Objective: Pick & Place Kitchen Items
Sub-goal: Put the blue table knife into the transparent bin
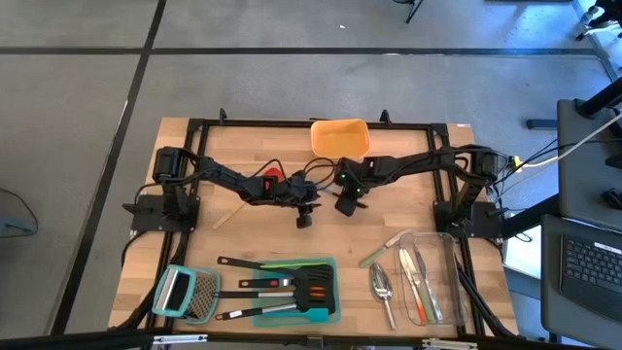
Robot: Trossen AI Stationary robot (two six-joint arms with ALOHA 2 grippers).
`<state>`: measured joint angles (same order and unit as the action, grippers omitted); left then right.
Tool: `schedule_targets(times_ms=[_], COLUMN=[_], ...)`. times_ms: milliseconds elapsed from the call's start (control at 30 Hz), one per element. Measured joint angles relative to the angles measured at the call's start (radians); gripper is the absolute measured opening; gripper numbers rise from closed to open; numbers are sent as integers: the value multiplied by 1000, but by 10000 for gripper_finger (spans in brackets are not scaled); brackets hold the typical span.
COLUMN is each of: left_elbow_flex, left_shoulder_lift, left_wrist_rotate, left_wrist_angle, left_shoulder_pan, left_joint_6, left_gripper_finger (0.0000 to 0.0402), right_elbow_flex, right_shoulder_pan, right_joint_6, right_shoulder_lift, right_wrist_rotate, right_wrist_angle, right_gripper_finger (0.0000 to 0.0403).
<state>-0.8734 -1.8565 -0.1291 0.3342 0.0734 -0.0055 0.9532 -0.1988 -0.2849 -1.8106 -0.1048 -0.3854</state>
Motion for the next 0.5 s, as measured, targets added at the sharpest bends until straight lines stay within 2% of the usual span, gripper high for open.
schedule_targets(times_ms=[167,300,400,500], left_elbow_flex=[0,0,0,0], left_shoulder_lift=[0,0,0,0], left_wrist_rotate=[0,0,0,0], left_wrist_angle=[-6,-20,-26,-31], left_shoulder_pan=[0,0,-2,-9], left_joint_6=[0,-8,-9,-10], left_gripper_finger=[125,125,125,125], right_elbow_flex=[2,4,5,5], right_shoulder_pan=[25,64,97,126], right_joint_6=[-22,-21,-33,-78], right_shoulder_lift=[1,2,3,3], right_wrist_rotate=[11,58,77,116], right_wrist_angle=[-9,-24,-49,-67], right_gripper_finger=[177,239,267,277])
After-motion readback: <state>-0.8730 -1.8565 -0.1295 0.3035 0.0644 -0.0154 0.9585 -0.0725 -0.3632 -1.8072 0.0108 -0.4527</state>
